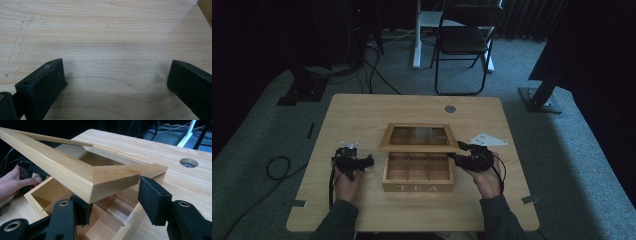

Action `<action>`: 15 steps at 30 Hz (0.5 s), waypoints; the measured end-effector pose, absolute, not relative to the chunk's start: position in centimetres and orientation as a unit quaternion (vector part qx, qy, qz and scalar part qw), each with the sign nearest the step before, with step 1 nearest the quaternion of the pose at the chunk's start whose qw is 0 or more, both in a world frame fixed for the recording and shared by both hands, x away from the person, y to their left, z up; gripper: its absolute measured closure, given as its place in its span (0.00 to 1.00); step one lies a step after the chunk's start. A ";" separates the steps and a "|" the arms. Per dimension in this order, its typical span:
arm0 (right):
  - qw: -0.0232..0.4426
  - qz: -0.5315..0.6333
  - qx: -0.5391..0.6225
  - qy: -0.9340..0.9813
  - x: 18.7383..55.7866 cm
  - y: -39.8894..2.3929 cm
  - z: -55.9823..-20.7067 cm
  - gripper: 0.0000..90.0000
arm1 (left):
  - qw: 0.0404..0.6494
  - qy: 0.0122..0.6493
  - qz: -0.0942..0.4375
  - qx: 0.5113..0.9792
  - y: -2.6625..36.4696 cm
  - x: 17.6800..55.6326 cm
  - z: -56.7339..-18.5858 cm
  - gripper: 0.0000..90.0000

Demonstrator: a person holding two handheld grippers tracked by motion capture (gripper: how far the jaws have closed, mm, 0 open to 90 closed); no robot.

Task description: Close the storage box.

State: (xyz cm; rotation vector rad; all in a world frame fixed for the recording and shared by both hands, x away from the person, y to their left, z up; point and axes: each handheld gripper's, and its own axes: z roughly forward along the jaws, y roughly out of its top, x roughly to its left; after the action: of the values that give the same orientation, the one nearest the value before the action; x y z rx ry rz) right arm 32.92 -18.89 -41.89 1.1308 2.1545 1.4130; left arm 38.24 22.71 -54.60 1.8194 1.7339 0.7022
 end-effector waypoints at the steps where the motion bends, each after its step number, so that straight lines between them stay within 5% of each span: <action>1: 0.163 0.495 0.397 0.756 32.9 -18.9 -41.9 0.51 | 0.263 0.641 0.260 0.673 22.7 38.2 -54.6 0.02; 15: 0.156 0.494 0.395 0.759 32.3 -19.0 -43.2 0.50 | 0.263 0.641 0.260 0.673 22.7 38.2 -54.6 0.02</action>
State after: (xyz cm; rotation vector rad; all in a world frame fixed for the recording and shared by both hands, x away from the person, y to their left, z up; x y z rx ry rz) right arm 32.33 -18.97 -43.22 1.1302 2.1719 1.4157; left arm 38.24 22.72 -54.61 1.8206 1.7333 0.7032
